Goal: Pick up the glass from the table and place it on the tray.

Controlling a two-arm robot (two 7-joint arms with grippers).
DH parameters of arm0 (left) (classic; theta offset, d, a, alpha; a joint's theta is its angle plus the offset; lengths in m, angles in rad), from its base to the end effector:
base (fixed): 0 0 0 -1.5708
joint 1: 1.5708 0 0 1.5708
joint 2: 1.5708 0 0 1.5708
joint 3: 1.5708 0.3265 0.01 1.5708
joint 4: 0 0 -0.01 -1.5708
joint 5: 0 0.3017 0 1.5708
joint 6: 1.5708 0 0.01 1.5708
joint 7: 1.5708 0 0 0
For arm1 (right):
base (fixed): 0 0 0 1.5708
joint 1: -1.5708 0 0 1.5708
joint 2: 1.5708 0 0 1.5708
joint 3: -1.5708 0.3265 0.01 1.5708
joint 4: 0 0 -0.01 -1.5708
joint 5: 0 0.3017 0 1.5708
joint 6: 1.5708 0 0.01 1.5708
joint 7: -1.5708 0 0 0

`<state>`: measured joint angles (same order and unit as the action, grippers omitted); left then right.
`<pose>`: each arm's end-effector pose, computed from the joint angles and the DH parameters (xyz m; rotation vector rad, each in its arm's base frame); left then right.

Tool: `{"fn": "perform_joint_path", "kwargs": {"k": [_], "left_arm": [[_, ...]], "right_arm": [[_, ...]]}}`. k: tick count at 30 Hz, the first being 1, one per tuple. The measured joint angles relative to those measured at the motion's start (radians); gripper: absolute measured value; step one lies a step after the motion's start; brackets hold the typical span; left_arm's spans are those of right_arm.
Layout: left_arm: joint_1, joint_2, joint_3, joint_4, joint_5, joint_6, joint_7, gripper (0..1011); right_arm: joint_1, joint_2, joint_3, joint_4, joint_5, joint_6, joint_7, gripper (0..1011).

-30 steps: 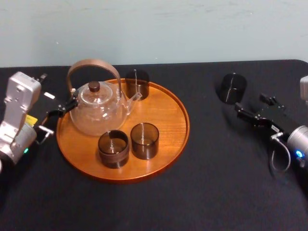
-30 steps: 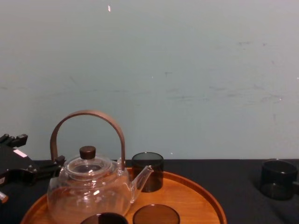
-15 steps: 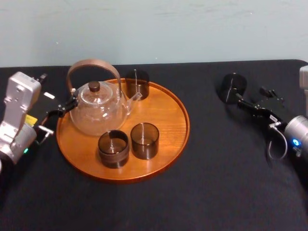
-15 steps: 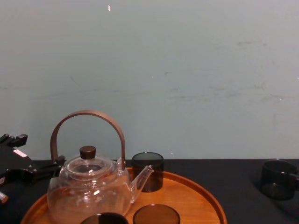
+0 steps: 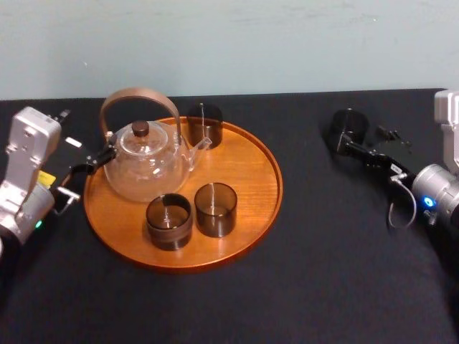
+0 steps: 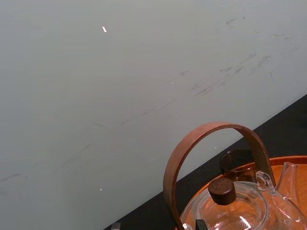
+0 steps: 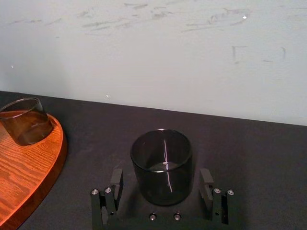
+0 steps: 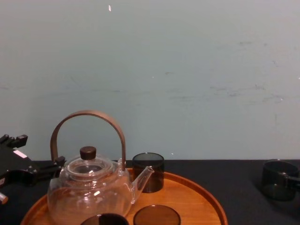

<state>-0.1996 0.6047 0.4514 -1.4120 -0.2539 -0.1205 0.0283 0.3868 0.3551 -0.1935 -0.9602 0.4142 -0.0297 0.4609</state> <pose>0.3573 0.1053 -0.3303 0.3045 -0.2851 1.2480 0.4242 -0.1317 -0.3655 -0.1147 0.2004 -1.1586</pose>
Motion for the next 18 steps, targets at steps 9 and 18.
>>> {"fn": "perform_joint_path", "kwargs": {"k": [9,18], "left_arm": [[0.0,0.0,0.0,0.0,0.0,0.0,0.0,1010],[0.0,0.0,0.0,0.0,0.0,0.0,0.0,1010]], "right_arm": [[0.039,-0.011,-0.027,0.044,-0.025,0.003,0.005,1002],[0.065,-0.021,-0.038,0.076,-0.045,0.003,0.003,1002]]}}
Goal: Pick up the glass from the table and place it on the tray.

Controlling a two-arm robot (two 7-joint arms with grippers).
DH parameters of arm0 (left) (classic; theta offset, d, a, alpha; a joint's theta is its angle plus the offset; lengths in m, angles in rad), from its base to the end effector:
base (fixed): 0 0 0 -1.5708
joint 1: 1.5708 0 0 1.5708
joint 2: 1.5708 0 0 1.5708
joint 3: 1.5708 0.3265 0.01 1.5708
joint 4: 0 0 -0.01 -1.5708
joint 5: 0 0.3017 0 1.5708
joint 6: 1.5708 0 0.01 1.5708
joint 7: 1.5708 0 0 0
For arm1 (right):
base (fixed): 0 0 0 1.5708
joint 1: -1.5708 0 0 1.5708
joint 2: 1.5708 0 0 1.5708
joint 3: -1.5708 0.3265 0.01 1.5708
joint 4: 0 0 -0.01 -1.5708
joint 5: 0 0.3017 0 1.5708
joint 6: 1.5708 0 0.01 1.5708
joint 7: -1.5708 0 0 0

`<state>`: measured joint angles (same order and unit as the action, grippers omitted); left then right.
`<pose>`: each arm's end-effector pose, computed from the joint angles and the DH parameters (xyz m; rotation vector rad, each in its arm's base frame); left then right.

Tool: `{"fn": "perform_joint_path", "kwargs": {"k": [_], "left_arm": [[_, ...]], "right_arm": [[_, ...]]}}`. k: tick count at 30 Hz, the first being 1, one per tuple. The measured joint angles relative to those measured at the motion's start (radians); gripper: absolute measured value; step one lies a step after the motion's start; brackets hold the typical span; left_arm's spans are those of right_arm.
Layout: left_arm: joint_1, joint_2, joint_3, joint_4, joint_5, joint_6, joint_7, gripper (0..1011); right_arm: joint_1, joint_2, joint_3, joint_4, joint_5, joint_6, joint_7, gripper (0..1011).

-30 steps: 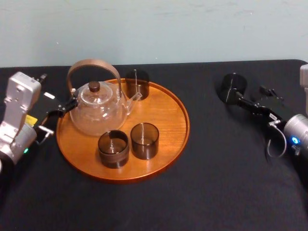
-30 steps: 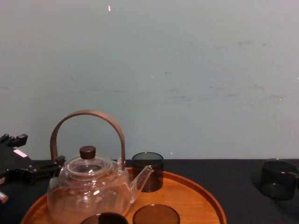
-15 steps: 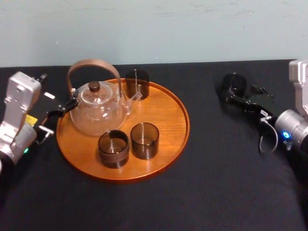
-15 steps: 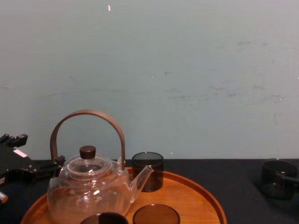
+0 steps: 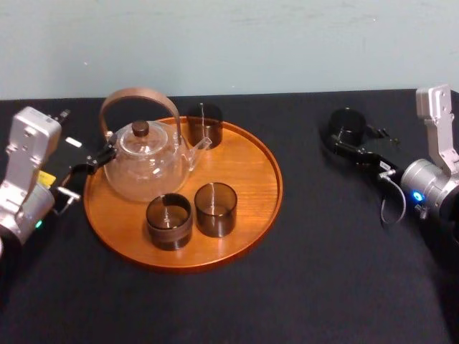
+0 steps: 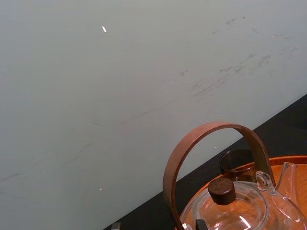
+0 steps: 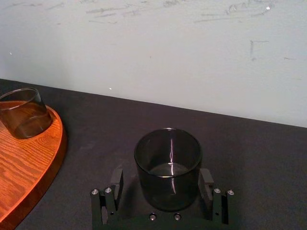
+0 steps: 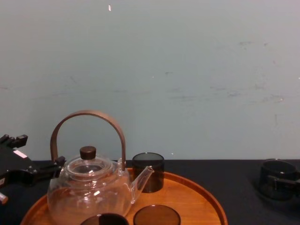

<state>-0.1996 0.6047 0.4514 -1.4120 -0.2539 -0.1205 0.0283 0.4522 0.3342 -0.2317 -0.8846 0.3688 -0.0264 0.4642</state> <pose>0.3573 0.1053 -0.3303 0.3045 -0.2851 1.2480 0.4419 -0.1213 -0.3640 -0.1679 0.1934 -1.1357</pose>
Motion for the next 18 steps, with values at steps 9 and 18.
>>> {"fn": "perform_joint_path", "kwargs": {"k": [9,18], "left_arm": [[0.0,0.0,0.0,0.0,0.0,0.0,0.0,1010],[0.0,0.0,0.0,0.0,0.0,0.0,0.0,1010]], "right_arm": [[0.008,-0.009,-0.001,0.008,-0.012,0.002,-0.011,1002],[0.01,-0.012,0.002,0.007,-0.016,0.01,-0.013,1002]]}}
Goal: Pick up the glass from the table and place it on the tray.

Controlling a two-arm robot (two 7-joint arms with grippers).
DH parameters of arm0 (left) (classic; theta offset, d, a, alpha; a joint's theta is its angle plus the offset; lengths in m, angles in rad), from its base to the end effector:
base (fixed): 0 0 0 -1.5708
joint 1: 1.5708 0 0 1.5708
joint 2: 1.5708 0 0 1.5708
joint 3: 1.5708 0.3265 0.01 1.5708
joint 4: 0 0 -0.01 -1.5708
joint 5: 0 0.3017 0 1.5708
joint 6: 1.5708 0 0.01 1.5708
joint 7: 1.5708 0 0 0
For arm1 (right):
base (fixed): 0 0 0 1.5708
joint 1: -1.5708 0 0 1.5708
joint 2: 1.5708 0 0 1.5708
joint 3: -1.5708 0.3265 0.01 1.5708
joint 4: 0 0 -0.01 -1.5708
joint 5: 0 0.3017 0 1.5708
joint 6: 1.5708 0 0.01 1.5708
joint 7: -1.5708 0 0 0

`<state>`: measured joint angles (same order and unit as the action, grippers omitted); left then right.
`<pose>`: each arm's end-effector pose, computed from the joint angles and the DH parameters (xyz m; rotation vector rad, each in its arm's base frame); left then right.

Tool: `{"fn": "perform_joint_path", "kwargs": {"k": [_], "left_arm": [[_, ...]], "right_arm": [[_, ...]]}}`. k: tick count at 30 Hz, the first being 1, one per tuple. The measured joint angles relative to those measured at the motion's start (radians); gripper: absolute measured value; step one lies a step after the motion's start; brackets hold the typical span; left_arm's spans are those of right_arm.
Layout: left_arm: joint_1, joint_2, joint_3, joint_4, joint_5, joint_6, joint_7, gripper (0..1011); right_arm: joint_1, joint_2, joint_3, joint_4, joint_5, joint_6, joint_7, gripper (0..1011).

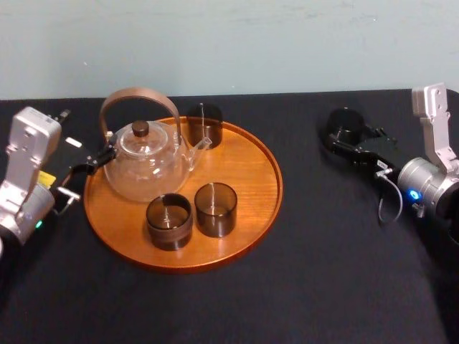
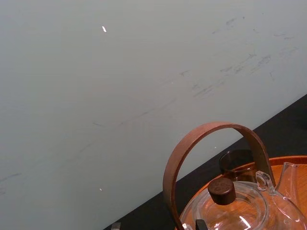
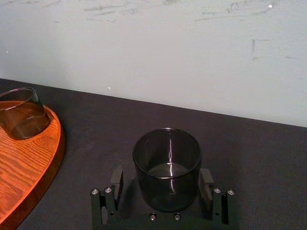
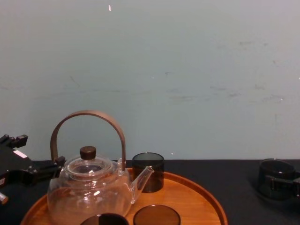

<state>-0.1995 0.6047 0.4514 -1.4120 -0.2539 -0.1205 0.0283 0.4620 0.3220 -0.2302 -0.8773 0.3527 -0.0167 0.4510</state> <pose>0.3573 0.1053 -0.3304 0.3045 -0.2850 1.2480 0.4455 -0.1161 -0.3629 -0.1774 0.1956 -1.1438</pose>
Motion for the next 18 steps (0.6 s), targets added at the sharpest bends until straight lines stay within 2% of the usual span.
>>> {"fn": "perform_joint_path", "kwargs": {"k": [8,18], "left_arm": [[0.0,0.0,0.0,0.0,0.0,0.0,0.0,1009],[0.0,0.0,0.0,0.0,0.0,0.0,0.0,1009]], "right_arm": [[0.015,-0.007,0.001,0.019,-0.006,0.005,-0.004,1002],[0.053,-0.023,0.004,0.072,-0.015,0.009,-0.015,1002]]}}
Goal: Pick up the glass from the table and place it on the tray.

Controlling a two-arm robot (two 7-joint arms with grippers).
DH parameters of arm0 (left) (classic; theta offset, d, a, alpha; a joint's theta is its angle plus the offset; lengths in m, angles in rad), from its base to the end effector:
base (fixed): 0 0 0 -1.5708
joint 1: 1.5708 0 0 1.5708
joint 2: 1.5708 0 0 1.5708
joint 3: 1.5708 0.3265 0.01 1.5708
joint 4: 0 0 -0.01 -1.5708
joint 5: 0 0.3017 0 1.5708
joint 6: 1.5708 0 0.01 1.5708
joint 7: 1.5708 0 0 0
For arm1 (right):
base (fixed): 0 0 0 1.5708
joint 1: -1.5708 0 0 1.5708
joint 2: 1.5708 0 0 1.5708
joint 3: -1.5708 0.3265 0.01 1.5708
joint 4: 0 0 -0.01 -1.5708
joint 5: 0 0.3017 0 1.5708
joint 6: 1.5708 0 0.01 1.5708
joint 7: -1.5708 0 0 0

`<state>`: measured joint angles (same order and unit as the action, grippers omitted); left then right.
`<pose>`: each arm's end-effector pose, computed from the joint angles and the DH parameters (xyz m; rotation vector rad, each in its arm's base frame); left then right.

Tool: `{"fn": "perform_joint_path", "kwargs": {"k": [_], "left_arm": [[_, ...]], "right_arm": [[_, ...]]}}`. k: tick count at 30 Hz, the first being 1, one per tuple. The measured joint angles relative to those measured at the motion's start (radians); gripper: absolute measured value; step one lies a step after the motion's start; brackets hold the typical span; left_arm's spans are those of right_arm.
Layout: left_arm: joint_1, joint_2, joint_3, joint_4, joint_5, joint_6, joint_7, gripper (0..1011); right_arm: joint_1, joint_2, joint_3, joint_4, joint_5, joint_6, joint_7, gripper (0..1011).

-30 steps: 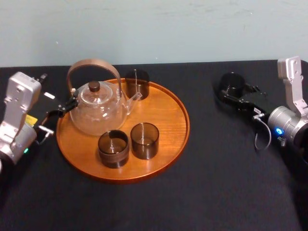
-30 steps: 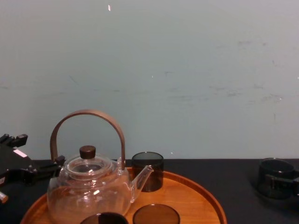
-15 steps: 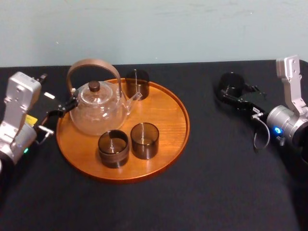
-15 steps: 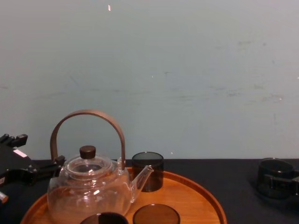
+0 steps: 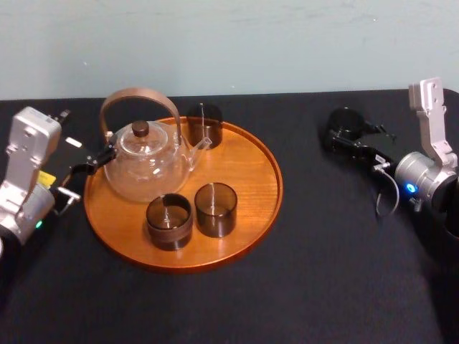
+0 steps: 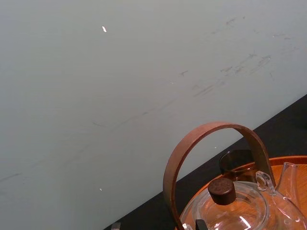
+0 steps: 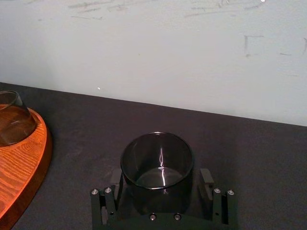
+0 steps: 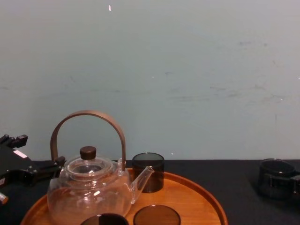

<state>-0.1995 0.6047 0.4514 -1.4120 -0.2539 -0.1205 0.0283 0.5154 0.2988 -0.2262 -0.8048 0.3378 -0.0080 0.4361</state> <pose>0.3573 0.1053 -0.3304 0.3045 -0.2850 1.2480 0.4595 -0.1130 -0.3608 -0.1872 0.2178 -1.1722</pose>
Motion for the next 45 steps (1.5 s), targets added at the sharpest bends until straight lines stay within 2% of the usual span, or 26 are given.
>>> {"fn": "perform_joint_path", "kwargs": {"k": [12,25,37,41,45], "left_arm": [[0.0,0.0,0.0,0.0,0.0,0.0,0.0,1009],[0.0,0.0,0.0,0.0,0.0,0.0,0.0,1010],[0.0,0.0,0.0,0.0,0.0,0.0,0.0,1009],[0.0,0.0,0.0,0.0,0.0,0.0,0.0,1010],[0.0,0.0,0.0,0.0,0.0,0.0,0.0,1010]], "right_arm": [[0.032,-0.015,-0.003,0.039,-0.021,0.01,-0.007,1002],[0.1,-0.044,-0.012,0.141,-0.048,-0.015,0.012,1002],[0.108,-0.048,-0.009,0.154,-0.054,-0.023,0.014,1002],[0.107,-0.048,-0.01,0.153,-0.053,-0.022,0.014,938],[0.107,-0.048,-0.01,0.152,-0.053,-0.022,0.014,917]]}}
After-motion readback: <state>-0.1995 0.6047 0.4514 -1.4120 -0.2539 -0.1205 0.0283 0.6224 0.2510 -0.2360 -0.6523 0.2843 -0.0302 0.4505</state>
